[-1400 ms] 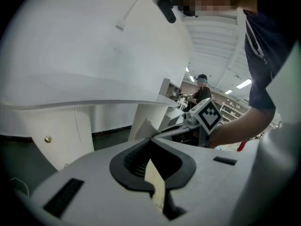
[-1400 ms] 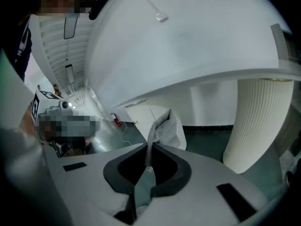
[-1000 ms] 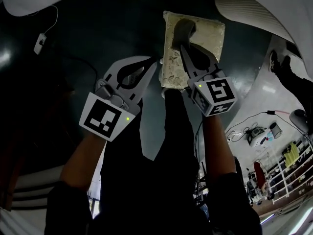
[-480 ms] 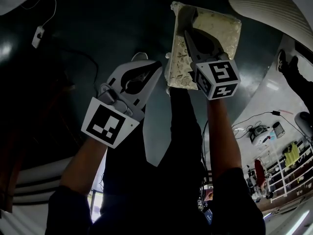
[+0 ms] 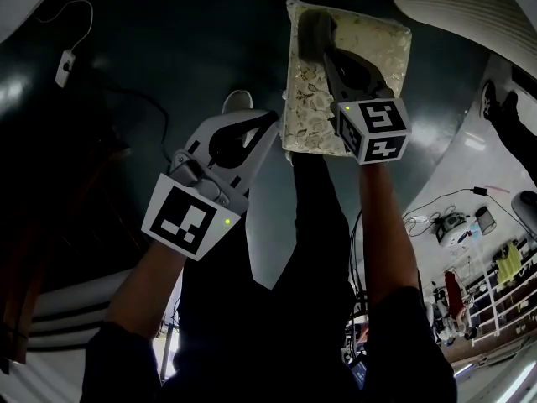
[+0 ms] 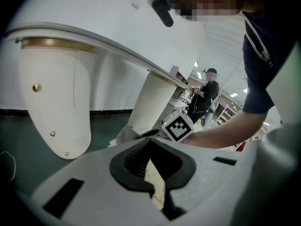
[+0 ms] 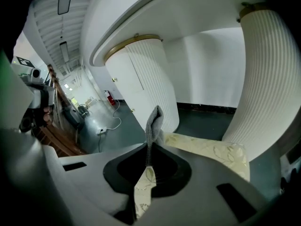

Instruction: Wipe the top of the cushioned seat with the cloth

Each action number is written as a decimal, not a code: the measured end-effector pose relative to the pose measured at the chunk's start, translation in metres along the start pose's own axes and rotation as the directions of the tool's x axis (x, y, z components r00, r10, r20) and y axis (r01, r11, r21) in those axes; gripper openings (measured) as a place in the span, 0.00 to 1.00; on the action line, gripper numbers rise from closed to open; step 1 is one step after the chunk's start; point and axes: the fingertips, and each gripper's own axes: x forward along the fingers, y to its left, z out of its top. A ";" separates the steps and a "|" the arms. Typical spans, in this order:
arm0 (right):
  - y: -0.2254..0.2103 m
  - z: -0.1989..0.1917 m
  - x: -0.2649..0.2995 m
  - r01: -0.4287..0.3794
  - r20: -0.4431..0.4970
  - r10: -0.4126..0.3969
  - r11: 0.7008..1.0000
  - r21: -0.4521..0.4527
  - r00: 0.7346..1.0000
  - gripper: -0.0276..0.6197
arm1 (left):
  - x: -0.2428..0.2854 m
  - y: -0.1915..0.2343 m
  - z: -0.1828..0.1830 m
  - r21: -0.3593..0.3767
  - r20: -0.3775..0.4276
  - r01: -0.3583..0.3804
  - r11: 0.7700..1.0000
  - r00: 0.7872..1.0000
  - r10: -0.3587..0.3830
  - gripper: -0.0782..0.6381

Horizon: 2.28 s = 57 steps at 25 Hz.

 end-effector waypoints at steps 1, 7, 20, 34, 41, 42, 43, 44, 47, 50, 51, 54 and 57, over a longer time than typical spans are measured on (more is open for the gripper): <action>-0.006 -0.003 -0.001 0.008 -0.002 -0.008 1.000 0.004 1.000 0.09 | 0.004 -0.002 0.000 -0.004 -0.002 0.002 1.000 1.000 -0.002 0.12; -0.050 -0.020 -0.013 0.056 -0.010 -0.055 0.998 0.043 0.998 0.09 | 0.030 -0.023 -0.003 -0.010 -0.029 0.034 0.999 0.999 -0.034 0.12; -0.126 -0.046 -0.068 0.174 -0.003 -0.176 0.975 0.140 0.984 0.09 | 0.072 -0.065 0.012 0.023 -0.053 0.102 0.995 0.994 -0.100 0.12; -0.152 -0.056 -0.116 0.279 0.022 -0.288 0.943 0.184 0.957 0.09 | 0.074 -0.092 0.009 0.049 -0.058 0.154 0.987 0.987 -0.151 0.12; -0.097 -0.023 -0.114 0.243 0.083 -0.259 0.955 0.169 0.962 0.09 | 0.041 -0.085 0.011 0.052 -0.033 0.156 0.986 0.987 -0.154 0.12; -0.085 -0.019 -0.109 0.230 0.089 -0.247 0.959 0.165 0.965 0.09 | 0.034 -0.082 0.010 0.054 -0.031 0.154 0.987 0.988 -0.152 0.12; -0.070 -0.015 -0.103 0.216 0.092 -0.233 0.963 0.160 0.968 0.09 | 0.026 -0.078 0.008 0.056 -0.029 0.151 0.987 0.988 -0.149 0.12; -0.055 -0.012 -0.096 0.201 0.094 -0.217 0.968 0.152 0.972 0.09 | 0.018 -0.073 0.007 0.056 -0.027 0.147 0.988 0.989 -0.146 0.12; -0.009 -0.002 -0.073 0.148 0.095 -0.160 0.981 0.123 0.983 0.09 | -0.007 -0.056 0.004 0.047 -0.015 0.129 0.991 0.992 -0.128 0.12; 0.038 0.003 -0.052 0.090 0.091 -0.099 0.990 0.105 0.991 0.09 | -0.031 -0.041 -0.002 0.039 -0.009 0.110 0.993 0.994 -0.109 0.12; 0.052 0.003 -0.045 0.071 0.089 -0.080 0.993 0.099 0.993 0.09 | -0.038 -0.036 -0.005 0.037 -0.008 0.103 0.994 0.995 -0.103 0.12; 0.089 0.000 -0.025 0.024 0.072 -0.030 0.996 0.091 0.997 0.09 | -0.056 -0.022 -0.014 0.029 -0.008 0.085 0.996 0.996 -0.084 0.12; 0.109 -0.009 -0.012 -0.001 0.048 -0.004 0.996 0.094 0.999 0.09 | -0.066 -0.012 -0.021 0.015 -0.008 0.065 0.998 0.998 -0.065 0.12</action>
